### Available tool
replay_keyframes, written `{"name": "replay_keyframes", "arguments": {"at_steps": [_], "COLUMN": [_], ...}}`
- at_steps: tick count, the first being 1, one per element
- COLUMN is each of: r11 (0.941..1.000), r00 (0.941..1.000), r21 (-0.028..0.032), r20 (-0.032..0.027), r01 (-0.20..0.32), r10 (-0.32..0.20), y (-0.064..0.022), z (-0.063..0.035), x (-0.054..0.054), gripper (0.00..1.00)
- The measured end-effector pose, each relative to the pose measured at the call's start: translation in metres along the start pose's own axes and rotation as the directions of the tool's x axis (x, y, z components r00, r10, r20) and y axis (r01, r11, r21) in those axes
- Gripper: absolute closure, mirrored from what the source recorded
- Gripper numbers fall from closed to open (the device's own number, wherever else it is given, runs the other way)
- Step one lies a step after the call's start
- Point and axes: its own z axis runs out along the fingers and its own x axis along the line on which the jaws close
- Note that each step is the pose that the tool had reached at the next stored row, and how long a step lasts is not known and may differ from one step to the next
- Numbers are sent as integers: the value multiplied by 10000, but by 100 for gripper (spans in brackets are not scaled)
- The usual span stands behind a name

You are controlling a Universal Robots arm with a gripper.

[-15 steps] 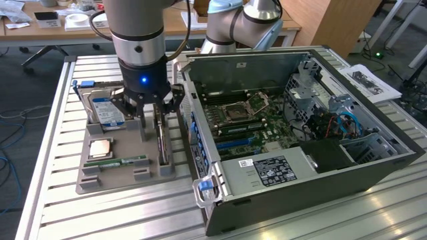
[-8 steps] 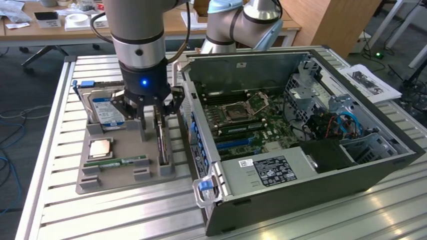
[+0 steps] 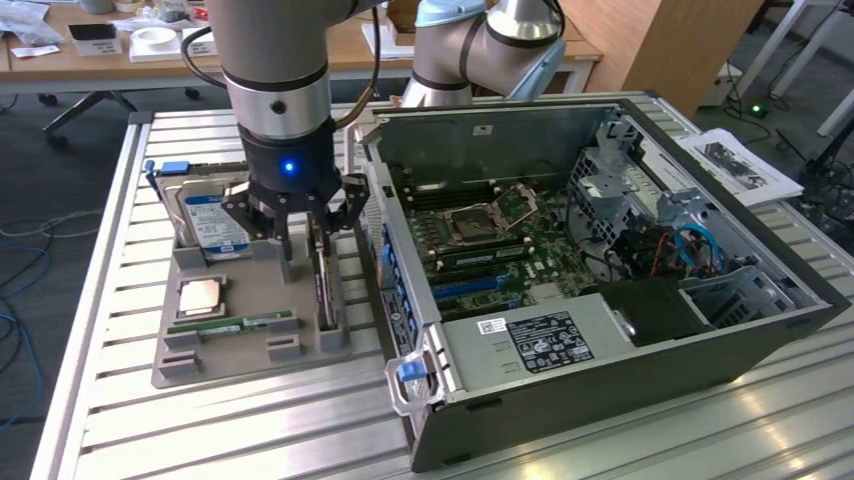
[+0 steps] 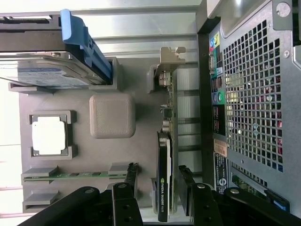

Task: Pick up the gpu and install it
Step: 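Pick up the gpu and move the gpu toward the slot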

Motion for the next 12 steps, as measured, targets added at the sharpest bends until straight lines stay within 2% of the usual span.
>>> {"name": "replay_keyframes", "arguments": {"at_steps": [12], "r11": [10000], "r00": [10000], "r21": [-2], "r20": [0], "r01": [0], "r10": [0], "y": [5], "z": [3], "x": [-66], "gripper": [53]}}
